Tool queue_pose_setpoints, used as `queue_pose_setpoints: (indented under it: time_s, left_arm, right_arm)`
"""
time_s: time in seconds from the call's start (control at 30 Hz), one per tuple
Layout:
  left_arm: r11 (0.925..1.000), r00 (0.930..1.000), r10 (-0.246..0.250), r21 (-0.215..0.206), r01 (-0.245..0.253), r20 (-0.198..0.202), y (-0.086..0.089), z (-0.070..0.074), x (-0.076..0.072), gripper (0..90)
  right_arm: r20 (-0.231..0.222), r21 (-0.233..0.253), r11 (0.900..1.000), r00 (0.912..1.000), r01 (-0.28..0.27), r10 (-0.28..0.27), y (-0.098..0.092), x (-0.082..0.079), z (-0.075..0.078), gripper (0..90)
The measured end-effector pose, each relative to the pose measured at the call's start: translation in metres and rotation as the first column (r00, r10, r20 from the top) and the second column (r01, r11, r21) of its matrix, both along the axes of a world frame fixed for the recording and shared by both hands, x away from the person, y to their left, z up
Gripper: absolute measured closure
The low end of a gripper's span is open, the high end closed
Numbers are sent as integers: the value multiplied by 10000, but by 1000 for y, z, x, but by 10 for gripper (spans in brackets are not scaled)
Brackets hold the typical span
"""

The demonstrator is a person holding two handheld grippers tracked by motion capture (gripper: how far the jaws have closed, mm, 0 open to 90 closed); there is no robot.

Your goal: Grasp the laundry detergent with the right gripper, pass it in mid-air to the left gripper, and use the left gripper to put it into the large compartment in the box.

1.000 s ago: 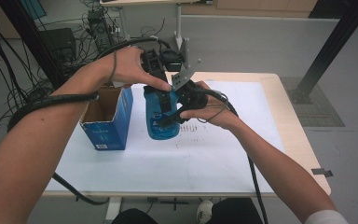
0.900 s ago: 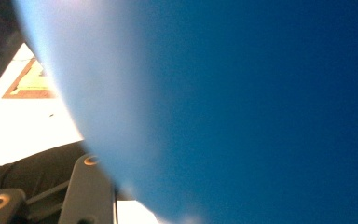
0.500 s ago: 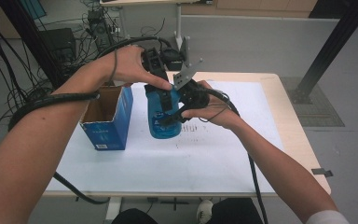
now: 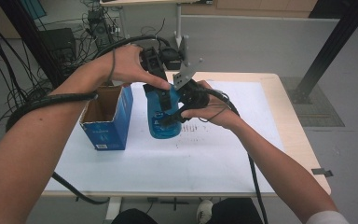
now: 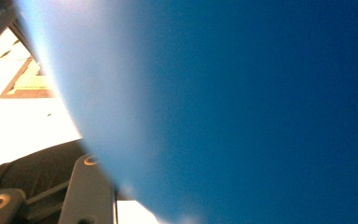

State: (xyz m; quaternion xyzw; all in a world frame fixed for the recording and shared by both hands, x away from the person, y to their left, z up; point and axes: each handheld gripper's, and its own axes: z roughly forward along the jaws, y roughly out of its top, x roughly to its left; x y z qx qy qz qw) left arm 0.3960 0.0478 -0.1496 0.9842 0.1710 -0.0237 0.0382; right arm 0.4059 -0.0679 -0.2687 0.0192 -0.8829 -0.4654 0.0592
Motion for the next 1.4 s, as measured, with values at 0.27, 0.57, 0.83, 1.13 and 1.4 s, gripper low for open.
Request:
queue_pose_setpoints:
  time_s: [0.27,0.57,0.83,1.13,1.4]
  left_arm:
    - [10000,10000,-76,60,76,1,1,1,0,56]
    - [10000,10000,21,-48,-21,67,2,3,-1,56]
    - [10000,10000,-24,-53,24,52,1,3,-1,57]
    - [10000,10000,-27,-53,28,89,0,3,-1,57]
    - [10000,9999,-71,-41,71,84,0,3,-1,59]
  right_arm:
    - [7,8,10000,10000,22,-22,0,0,0,428]
    - [-22,-43,10000,10000,35,-35,1,0,0,428]
    - [4,-65,10000,10000,54,-54,1,0,0,428]
    - [-58,50,9999,9999,116,-116,0,1,1,427]
    - [-56,82,9999,9999,123,-122,-1,1,2,428]
